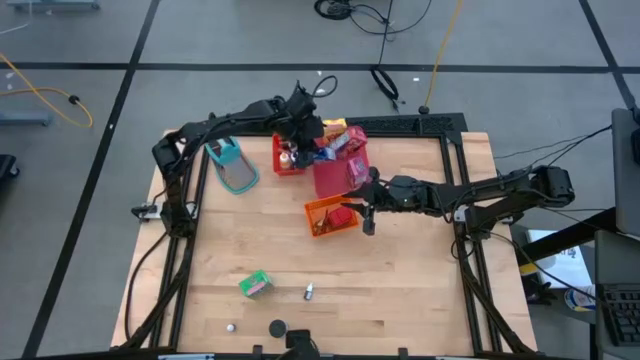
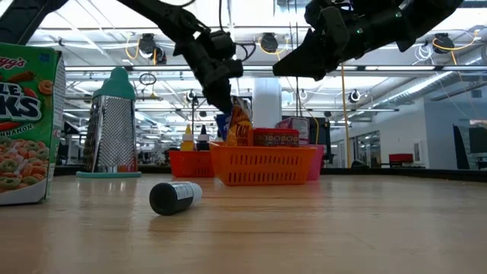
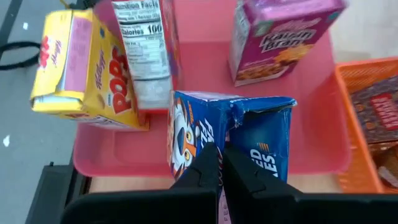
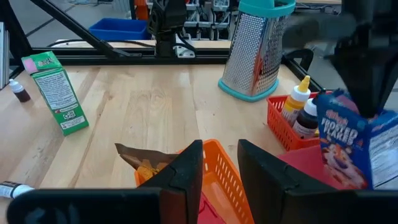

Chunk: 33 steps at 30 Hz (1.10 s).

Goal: Pick & Place Kitchen Items
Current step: Put the blue cereal box into the pink bin, then put the green cereal box into the pink bin

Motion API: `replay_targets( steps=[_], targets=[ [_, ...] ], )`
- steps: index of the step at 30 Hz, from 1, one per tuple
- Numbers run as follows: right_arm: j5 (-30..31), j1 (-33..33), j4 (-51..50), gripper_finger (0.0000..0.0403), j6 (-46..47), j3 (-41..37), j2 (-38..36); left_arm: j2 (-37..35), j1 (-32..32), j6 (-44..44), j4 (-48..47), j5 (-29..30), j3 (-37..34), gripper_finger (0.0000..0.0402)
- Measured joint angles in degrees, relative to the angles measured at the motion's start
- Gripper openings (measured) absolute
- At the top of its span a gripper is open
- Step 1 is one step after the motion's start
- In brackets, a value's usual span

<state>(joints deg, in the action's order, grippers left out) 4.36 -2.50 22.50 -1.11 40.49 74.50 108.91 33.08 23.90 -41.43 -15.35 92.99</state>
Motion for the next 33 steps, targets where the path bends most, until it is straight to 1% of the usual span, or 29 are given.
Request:
replay_targets(
  steps=[5,13,17,22,26,29,33],
  targets=[
    [0.0,0.0,-0.4,0.0093,0.0,0.0,0.0,0.9,0.4,-1.2,-0.7,1.6,-0.1,0.0002],
    [0.0,0.0,-0.5,0.0093,0.0,0.0,0.0,0.1,0.4,-2.1,-0.4,2.5,-0.1,0.0026],
    [0.0,0.0,-0.5,0.0093,0.0,0.0,0.0,0.1,0.4,-2.5,-0.2,5.2,-0.1,0.0045],
    [0.0,0.0,-0.5,0.0093,0.2,0.0,0.0,0.1,0.7,-5.0,2.1,7.8,-0.1,0.0083],
    [0.0,0.0,-0.5,0.0093,0.9,0.0,0.0,0.1,0.7,-3.9,2.6,8.6,-0.1,0.0108],
    [0.0,0.0,-0.5,0.0093,0.8,0.0,0.0,0.1,0.6,-4.6,2.6,11.1,-0.1,0.0117],
    [0.0,0.0,-0.5,0.0093,0.6,0.0,0.0,-0.1,0.5,-4.9,2.5,15.1,-0.1,0.0120]
  ],
)
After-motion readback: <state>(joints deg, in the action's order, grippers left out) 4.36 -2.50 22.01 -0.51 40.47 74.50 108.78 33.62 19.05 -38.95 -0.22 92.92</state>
